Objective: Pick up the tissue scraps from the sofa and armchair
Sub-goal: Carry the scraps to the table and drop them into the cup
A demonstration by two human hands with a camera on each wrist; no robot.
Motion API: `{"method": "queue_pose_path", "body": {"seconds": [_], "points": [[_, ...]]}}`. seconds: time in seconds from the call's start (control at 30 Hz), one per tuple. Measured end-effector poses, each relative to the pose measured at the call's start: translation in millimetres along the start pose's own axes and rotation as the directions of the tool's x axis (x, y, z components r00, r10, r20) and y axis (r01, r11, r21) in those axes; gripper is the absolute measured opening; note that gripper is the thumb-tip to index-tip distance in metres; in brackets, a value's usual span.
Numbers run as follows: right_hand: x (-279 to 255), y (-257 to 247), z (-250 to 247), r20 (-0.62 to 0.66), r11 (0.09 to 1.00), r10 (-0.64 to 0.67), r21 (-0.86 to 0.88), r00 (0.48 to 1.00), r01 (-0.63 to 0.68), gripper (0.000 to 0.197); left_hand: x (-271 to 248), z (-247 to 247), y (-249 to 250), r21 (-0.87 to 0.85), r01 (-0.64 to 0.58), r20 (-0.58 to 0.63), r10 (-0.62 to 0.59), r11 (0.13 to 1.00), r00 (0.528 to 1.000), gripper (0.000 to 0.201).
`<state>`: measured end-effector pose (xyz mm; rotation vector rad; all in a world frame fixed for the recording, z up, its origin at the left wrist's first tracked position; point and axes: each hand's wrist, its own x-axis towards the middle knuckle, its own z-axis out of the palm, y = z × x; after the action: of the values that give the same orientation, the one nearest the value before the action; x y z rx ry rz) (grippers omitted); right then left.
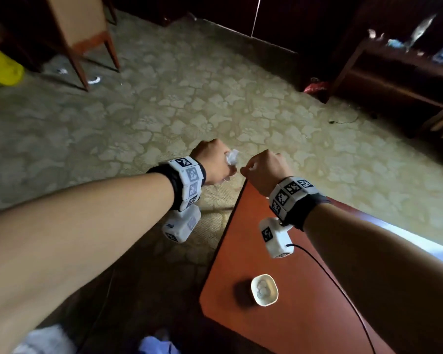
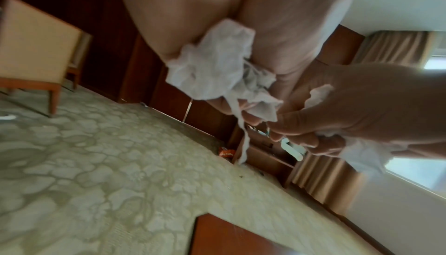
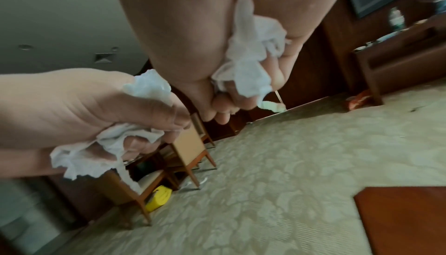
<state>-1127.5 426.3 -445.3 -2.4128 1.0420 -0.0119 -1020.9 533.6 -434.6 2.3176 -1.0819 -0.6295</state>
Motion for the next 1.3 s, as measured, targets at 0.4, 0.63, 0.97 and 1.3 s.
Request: {"method": "queue_pose_path", "body": {"seconds": [0.4,0.63,0.97,1.3], "points": [[37,-356,-34,0.076,0.895,-0.444,-0.015,0.893,0.446,0.016,-73,-327,-129,-0.005,0.263,-0.415,-0.241,0.965,0.877,0.023],[27,-510,-3,0.151,0.72,-0.688,0.02,0.709,0.694,0.016,-138,-432,-203,-0.033,0.439,-0.575,-0.376,0.898,0.726,0.027],[59,-652,80,0.31,0.456,-0.863,0.136,0.399,0.88,0.016,-201,-483,-292,-0.162,0.727,-0.621,-0.642,0.667,0.45,0.026],[27,-756,157,0.5,0.154,-0.866,0.316,-0.027,0.936,0.021,-255,-494,-348,-0.44,0.823,-0.566,-0.822,0.359,0.056,0.031]]}}
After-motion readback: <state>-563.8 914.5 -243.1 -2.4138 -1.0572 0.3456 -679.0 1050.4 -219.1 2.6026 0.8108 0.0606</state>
